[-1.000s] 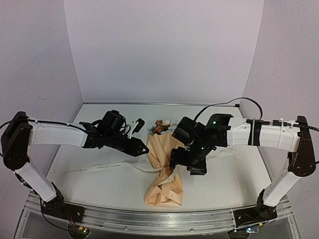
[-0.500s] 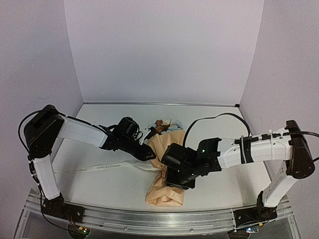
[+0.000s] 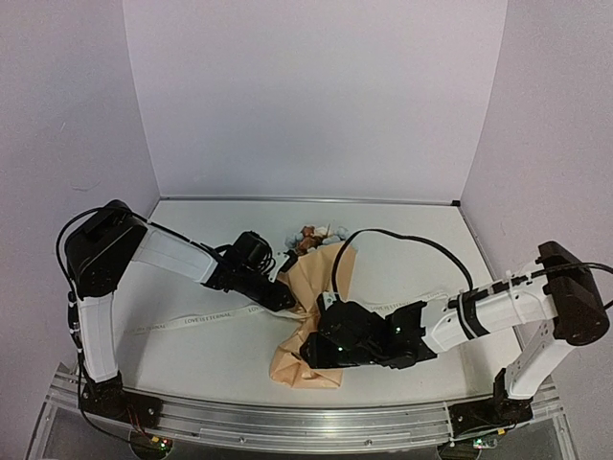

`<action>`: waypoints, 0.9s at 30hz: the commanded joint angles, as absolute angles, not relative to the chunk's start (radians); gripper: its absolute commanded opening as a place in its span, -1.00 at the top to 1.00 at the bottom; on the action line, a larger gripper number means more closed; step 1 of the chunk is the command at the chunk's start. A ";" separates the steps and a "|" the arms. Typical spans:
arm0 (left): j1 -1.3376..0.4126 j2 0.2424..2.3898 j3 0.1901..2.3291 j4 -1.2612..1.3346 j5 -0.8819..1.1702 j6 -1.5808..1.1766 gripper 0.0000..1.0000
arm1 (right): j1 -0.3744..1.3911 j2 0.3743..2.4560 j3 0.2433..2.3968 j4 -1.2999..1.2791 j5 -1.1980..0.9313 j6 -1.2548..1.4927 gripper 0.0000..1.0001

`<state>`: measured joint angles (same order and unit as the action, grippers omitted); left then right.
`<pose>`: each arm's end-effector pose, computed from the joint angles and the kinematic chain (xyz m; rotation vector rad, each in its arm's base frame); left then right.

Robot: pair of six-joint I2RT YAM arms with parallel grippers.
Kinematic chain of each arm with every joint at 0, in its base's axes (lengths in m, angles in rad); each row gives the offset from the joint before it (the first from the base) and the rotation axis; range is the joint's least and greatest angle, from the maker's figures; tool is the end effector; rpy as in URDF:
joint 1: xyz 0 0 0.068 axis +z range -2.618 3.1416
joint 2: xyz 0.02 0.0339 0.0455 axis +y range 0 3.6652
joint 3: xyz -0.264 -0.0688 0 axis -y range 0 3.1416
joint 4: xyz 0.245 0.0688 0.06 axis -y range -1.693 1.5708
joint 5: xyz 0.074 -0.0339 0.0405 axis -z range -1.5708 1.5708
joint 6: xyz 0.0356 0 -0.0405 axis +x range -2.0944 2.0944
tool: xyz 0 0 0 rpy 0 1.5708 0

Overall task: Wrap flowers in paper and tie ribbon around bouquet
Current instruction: Adjust the folded bouquet at the center of the board.

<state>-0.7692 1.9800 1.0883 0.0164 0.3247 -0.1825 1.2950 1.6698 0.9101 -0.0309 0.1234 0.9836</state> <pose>0.2756 -0.2827 0.1200 0.8835 2.4005 -0.7958 0.0973 0.3278 0.1733 -0.3335 2.5450 0.8920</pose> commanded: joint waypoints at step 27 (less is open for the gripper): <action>-1.157 1.619 1.023 -0.179 0.221 -0.250 0.43 | 1.162 1.448 0.920 -0.361 0.102 1.030 -0.26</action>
